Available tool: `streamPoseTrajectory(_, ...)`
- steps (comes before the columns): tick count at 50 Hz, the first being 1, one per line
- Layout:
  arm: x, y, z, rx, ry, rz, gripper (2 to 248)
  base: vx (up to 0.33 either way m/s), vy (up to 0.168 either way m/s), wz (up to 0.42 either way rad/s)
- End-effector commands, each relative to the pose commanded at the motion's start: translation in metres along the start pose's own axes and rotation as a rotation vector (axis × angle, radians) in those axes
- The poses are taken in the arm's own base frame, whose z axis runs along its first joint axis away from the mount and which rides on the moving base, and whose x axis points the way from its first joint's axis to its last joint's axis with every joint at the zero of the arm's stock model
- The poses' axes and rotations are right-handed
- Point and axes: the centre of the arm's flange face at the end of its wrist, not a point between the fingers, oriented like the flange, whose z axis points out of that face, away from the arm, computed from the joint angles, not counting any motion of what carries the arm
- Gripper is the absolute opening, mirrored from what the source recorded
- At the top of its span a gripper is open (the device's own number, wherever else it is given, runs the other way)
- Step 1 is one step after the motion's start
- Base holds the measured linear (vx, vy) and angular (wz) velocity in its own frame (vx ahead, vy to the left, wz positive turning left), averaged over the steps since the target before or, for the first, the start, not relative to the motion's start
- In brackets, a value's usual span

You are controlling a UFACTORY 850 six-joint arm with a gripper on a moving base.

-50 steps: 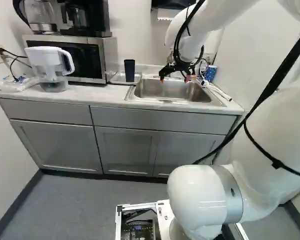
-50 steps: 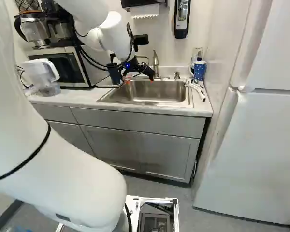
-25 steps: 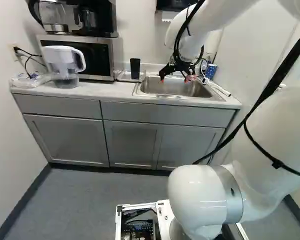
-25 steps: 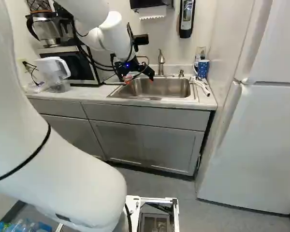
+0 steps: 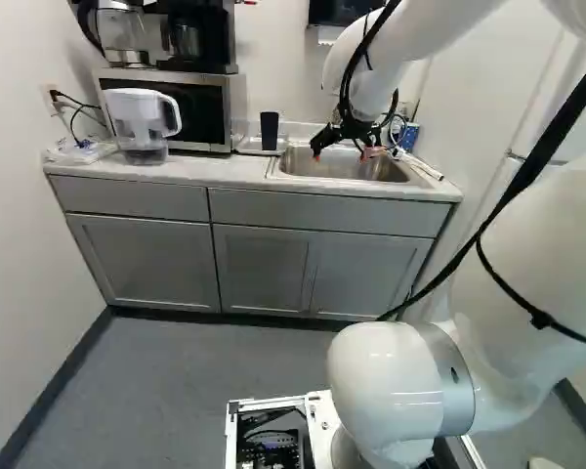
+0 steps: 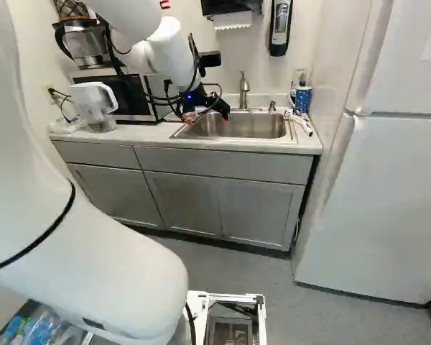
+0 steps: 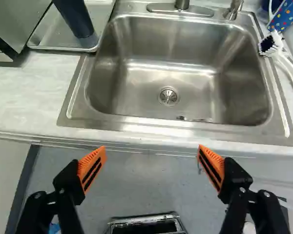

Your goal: Rinse the cup and place it in the tray

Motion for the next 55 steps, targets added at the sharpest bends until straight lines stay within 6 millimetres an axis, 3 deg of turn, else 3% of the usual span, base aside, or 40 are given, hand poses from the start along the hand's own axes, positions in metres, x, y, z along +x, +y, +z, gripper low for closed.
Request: streamPoseTrajectory(55, 0.0, 0.0, 0.0, 0.0, 0.0, 0.0, 247, -0.119, 0.036, 0.003)
